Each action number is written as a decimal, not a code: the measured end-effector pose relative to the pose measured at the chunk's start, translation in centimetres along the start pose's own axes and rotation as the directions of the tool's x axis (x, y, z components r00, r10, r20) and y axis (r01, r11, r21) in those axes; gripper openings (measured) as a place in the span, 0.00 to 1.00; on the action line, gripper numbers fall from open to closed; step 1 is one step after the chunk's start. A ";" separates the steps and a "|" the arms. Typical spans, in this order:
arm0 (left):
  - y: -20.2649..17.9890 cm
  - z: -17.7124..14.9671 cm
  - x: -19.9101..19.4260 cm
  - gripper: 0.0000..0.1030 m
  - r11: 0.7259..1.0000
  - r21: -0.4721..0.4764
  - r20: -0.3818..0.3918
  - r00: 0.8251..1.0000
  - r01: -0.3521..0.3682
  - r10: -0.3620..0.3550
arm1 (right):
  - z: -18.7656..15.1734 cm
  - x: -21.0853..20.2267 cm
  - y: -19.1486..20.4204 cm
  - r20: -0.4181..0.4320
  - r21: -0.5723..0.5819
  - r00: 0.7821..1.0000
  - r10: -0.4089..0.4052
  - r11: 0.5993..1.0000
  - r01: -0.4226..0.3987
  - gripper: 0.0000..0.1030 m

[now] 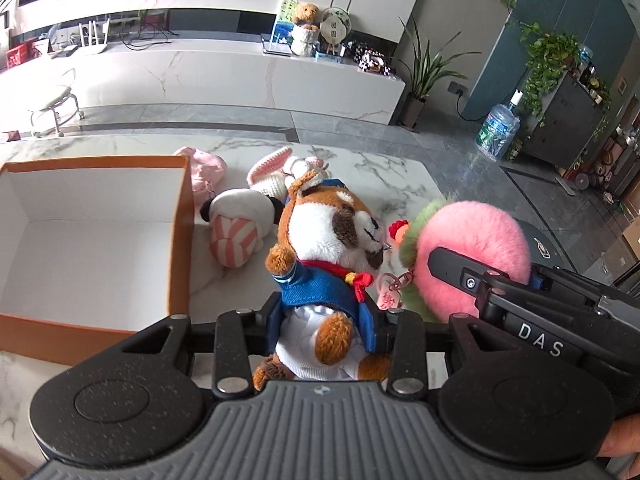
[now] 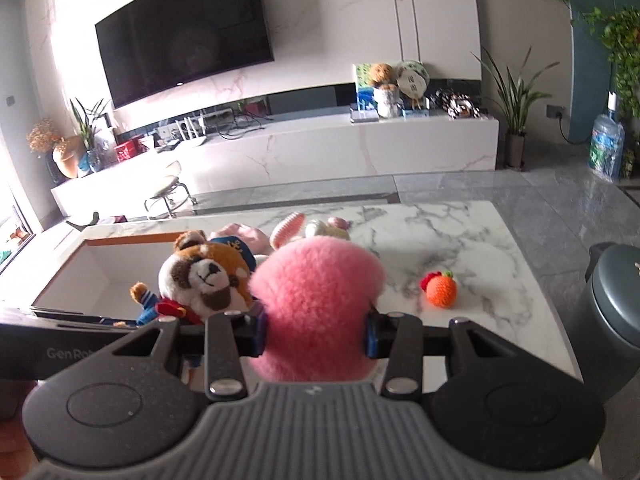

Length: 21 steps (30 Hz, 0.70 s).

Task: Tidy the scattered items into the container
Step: 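Lift and carry the raccoon plush and pink pompom ball over the orange box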

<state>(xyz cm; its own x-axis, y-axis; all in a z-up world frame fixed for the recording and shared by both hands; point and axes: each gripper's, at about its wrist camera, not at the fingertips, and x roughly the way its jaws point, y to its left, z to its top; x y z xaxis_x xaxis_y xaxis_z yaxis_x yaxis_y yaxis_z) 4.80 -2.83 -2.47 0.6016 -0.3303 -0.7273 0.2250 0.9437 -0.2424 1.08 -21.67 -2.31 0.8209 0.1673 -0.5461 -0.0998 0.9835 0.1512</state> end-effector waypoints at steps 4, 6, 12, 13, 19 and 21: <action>1.0 0.1 -1.9 0.42 1.000 -0.012 0.036 0.999 -0.022 0.023 | 0.5 -1.4 2.4 0.030 -0.034 0.999 0.031 0.999 -0.030 0.44; 1.7 0.2 -2.7 0.42 0.999 -0.024 0.053 0.998 -0.037 0.038 | 0.7 -1.8 3.5 0.042 -0.050 0.998 0.044 0.998 -0.042 0.44; 4.1 0.9 -5.2 0.42 0.995 -0.050 0.097 0.991 -0.086 0.090 | 1.8 -2.6 6.8 0.069 -0.099 0.994 0.083 0.992 -0.076 0.43; 4.5 1.0 -5.6 0.42 0.994 -0.056 0.103 0.990 -0.092 0.098 | 2.0 -2.6 7.3 0.073 -0.106 0.993 0.090 0.991 -0.082 0.43; 7.4 1.9 -6.6 0.42 0.989 -0.085 0.120 0.984 -0.119 0.129 | 3.0 -1.6 10.7 0.060 -0.123 0.986 0.154 0.982 -0.146 0.42; 8.6 2.2 -6.7 0.42 0.988 -0.091 0.125 0.983 -0.124 0.135 | 3.4 -0.8 12.0 0.048 -0.127 0.983 0.180 0.977 -0.173 0.41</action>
<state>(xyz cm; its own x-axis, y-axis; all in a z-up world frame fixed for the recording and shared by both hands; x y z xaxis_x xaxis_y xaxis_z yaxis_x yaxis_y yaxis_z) 4.40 7.44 1.70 0.7174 -0.1997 -0.6674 0.0780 0.9750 -0.2079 1.11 -10.27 2.70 0.8157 0.3378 -0.4695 -0.3107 0.9406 0.1370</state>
